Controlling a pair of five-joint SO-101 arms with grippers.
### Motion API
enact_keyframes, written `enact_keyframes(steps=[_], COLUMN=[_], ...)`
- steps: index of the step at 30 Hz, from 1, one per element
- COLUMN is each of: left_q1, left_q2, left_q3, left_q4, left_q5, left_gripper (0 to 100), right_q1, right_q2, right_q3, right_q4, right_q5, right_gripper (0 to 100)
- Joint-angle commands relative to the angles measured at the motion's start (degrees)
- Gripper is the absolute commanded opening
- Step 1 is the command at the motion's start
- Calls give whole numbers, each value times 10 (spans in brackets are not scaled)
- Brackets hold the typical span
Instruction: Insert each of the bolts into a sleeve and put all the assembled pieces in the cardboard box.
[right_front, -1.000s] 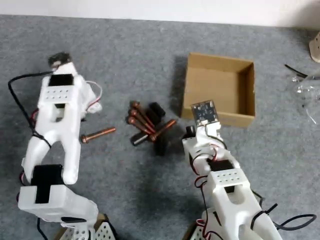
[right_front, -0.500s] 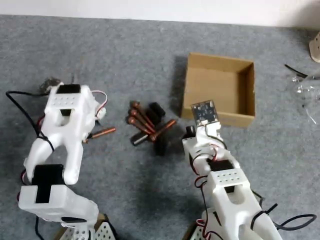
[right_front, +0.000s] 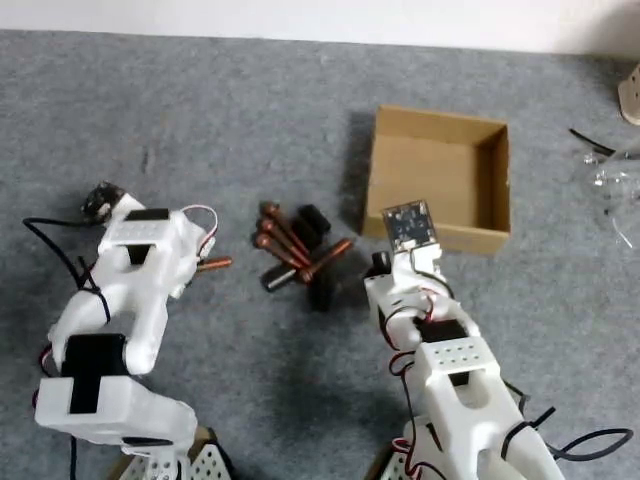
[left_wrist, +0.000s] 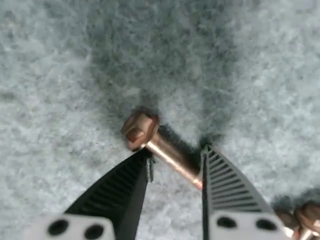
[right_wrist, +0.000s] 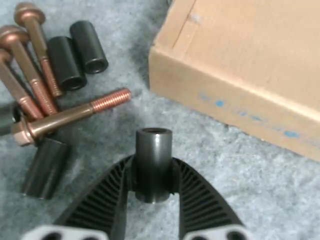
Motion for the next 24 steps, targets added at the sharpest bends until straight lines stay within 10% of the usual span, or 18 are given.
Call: enact_keyframes(steps=[1, 17, 24], left_q1=[-7, -58, -44], left_q2=[-1, -1, -41], left_q3=[4, 2, -25], left_q4=[-12, -18, -16], left_q5=[5, 17, -95], left_gripper=[152, 7, 4], right_q1=[7, 7, 5], right_q2=[-16, -16, -16], right_q3=[-3, -3, -1], right_q4=[-21, -21, -21], right_q5=[6, 17, 38], right_gripper=[4, 4, 4])
